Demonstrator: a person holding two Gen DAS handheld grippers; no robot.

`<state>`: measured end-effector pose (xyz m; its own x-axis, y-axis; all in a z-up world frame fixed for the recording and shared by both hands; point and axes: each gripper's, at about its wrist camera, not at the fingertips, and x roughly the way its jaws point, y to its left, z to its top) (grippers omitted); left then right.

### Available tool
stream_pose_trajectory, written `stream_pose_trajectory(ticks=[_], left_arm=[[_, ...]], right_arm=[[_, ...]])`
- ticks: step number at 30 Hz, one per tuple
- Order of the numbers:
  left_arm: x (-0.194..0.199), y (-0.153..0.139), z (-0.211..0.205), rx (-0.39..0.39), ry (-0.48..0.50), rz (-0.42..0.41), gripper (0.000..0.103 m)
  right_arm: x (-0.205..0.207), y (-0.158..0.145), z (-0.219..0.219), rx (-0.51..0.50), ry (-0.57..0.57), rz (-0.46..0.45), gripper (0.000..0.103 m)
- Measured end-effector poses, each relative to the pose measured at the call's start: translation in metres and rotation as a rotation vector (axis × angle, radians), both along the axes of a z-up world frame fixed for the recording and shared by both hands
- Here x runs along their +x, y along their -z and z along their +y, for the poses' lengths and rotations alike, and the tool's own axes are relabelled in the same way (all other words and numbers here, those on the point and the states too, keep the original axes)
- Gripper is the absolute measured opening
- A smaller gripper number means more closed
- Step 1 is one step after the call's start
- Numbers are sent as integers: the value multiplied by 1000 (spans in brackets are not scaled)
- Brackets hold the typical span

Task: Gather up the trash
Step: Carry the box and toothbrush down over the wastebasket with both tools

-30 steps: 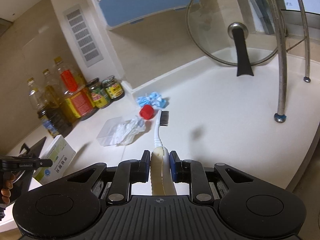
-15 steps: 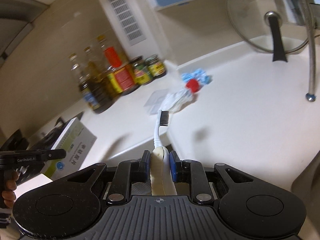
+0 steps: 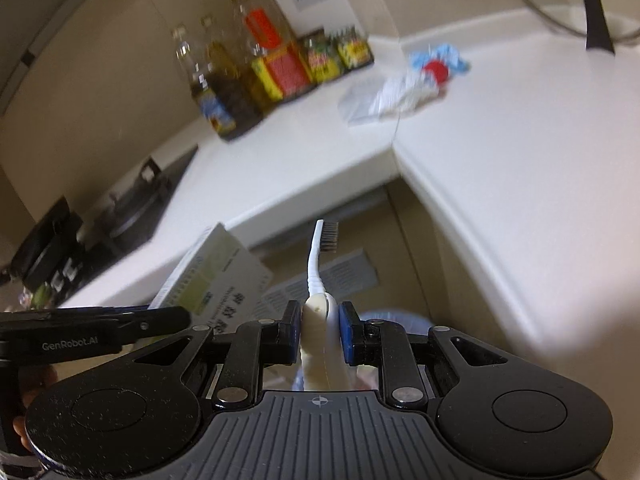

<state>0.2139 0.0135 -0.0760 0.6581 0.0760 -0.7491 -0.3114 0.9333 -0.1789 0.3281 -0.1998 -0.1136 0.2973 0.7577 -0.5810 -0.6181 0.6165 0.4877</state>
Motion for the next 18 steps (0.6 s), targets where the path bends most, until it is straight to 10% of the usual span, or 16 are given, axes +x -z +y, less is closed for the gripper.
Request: stream_pose_trajectory(ticks=[18], left_arm=[[39, 110, 15, -126, 41, 194, 22]], right_arm=[[7, 108, 45, -205, 50, 149, 21]])
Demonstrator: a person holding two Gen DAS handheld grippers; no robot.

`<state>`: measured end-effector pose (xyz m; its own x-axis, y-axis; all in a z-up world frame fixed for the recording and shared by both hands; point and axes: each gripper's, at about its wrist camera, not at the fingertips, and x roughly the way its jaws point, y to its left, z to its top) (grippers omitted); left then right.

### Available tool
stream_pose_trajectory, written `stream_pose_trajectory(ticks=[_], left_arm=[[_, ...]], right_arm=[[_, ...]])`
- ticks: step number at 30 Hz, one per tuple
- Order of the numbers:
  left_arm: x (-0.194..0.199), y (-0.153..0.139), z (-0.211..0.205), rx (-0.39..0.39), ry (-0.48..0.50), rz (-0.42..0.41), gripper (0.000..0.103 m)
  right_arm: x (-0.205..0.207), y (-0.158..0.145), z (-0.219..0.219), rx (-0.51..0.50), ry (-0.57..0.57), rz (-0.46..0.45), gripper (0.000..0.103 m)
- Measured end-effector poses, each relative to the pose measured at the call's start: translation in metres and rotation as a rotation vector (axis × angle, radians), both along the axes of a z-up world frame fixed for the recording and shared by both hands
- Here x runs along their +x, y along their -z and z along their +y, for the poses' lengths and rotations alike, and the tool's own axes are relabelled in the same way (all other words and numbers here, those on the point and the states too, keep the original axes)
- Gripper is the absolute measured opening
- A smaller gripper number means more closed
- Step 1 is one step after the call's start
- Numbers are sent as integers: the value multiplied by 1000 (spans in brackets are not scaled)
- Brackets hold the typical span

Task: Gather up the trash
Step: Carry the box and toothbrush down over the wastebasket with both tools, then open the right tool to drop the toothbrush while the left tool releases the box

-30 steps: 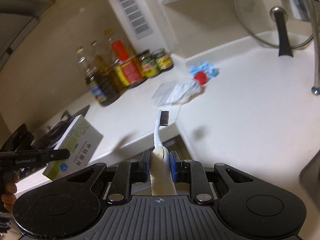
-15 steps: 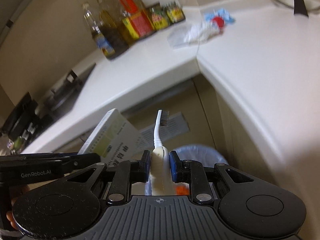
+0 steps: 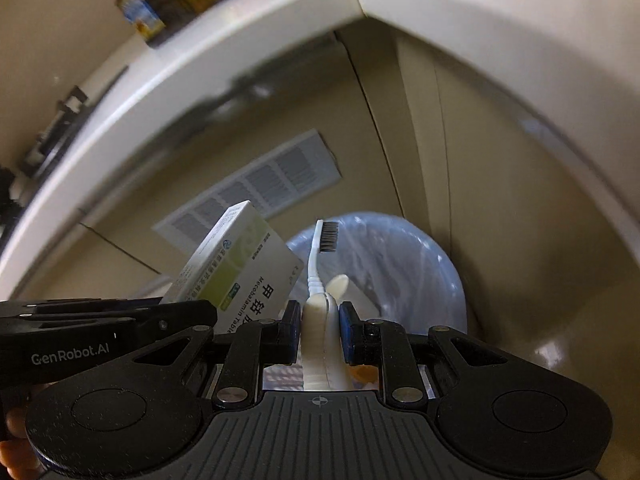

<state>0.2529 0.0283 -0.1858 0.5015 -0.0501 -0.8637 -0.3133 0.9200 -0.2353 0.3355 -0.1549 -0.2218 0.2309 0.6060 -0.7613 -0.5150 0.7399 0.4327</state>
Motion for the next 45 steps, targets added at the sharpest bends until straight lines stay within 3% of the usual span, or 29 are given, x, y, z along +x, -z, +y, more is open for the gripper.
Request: stream_pose_trajectory(ticks=[8, 15, 44, 45], left_arm=[[24, 42, 3, -25, 22, 50, 22], [39, 62, 0, -32, 60, 61, 22], [39, 72, 27, -28, 41, 97, 24], [39, 73, 28, -29, 38, 101, 24]], right_arm=[[12, 32, -1, -47, 64, 30, 21], [19, 44, -6, -56, 101, 48, 21], [26, 83, 26, -74, 96, 103, 21], [28, 86, 26, -80, 103, 115, 26]])
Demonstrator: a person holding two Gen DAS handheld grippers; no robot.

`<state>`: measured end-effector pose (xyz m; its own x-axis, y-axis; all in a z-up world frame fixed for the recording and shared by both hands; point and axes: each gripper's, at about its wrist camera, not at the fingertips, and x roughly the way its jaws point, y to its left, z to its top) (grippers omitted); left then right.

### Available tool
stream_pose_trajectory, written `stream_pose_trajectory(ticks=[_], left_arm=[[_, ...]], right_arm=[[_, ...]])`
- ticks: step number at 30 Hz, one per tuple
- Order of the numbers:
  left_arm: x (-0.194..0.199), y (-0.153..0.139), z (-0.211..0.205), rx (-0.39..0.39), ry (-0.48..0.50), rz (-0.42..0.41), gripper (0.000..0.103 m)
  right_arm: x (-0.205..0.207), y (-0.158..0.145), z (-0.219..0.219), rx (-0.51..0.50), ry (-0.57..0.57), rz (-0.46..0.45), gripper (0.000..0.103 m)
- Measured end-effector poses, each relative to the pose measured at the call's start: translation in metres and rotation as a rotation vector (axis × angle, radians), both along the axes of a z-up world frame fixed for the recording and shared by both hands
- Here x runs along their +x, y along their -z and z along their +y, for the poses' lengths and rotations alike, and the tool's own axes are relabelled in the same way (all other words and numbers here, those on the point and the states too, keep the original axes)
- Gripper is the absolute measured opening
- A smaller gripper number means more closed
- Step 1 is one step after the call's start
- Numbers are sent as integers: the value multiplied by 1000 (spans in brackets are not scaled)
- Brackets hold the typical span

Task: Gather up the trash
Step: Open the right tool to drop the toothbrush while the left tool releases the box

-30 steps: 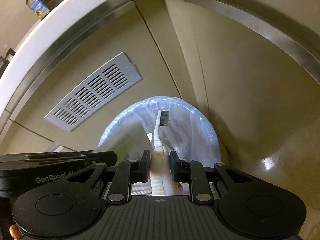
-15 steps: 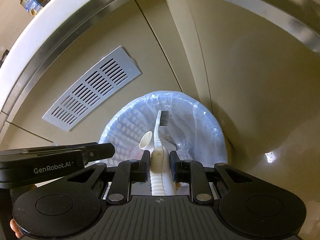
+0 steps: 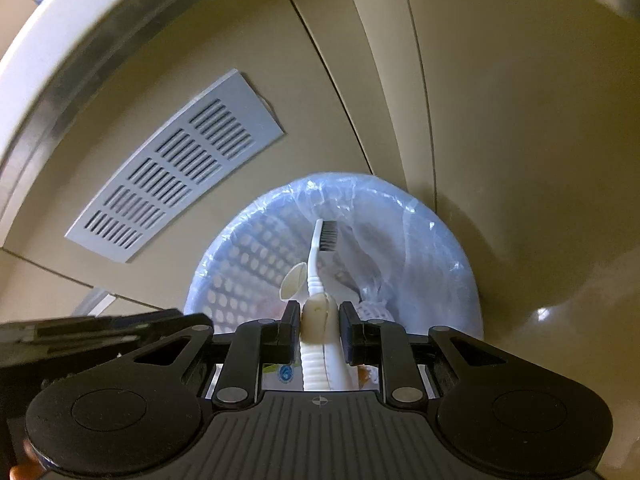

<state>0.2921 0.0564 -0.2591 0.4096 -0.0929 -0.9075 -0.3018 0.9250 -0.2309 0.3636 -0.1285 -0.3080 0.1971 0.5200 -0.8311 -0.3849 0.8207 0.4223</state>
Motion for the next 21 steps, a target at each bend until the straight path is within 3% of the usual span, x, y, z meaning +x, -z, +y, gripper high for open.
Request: stream_pose_trajectory(ticks=[1, 2, 3, 21], left_arm=[[0, 1, 1, -3, -3, 3, 24], [-1, 2, 1, -4, -5, 7, 25], [-1, 2, 1, -3, -6, 9, 25], [-8, -1, -9, 9, -16, 2, 29]], right_arm=[[2, 3, 0, -5, 7, 4, 34], [2, 5, -1, -8, 15, 1, 54], [3, 5, -2, -7, 16, -5, 61], [-9, -5, -15, -53, -21, -3, 61]])
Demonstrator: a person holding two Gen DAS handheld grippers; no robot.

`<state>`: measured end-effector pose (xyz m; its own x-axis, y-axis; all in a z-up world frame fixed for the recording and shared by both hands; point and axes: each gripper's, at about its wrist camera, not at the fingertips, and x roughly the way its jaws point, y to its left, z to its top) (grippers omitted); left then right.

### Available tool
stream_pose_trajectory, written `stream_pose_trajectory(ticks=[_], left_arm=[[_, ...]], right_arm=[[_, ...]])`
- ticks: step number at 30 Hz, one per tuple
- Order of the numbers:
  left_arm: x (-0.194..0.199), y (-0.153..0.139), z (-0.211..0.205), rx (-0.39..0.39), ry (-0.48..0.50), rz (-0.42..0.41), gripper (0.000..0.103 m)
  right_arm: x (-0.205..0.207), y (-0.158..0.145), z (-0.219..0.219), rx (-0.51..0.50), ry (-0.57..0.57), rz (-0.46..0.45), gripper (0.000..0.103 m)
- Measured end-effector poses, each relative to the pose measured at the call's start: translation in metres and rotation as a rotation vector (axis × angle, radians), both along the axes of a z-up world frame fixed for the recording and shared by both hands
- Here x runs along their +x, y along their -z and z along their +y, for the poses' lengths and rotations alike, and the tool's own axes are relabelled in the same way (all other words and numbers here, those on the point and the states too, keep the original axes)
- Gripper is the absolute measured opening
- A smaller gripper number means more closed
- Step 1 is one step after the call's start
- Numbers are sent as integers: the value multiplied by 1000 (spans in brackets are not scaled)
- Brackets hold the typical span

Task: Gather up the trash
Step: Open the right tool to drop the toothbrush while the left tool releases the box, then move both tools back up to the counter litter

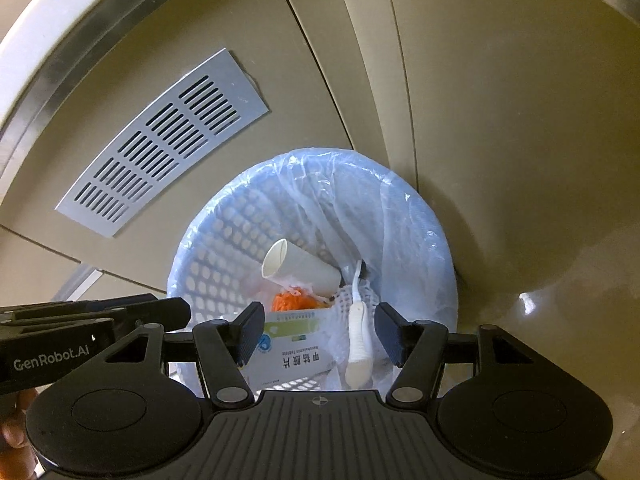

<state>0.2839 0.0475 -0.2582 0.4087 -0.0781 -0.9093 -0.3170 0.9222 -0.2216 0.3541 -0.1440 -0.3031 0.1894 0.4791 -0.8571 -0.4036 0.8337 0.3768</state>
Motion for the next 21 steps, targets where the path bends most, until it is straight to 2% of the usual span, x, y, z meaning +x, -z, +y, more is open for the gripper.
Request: stream_pose_trajectory(ticks=[9, 12, 21], left_arm=[[-18, -20, -7, 20, -32, -13, 32], [-27, -31, -9, 30, -54, -18, 39], [-55, -85, -17, 69, -109, -86, 47]], right_arm=[[-14, -24, -8, 15, -15, -13, 63], [-19, -35, -9, 28, -25, -15, 67], [-34, -89, -21, 97, -66, -65, 76]])
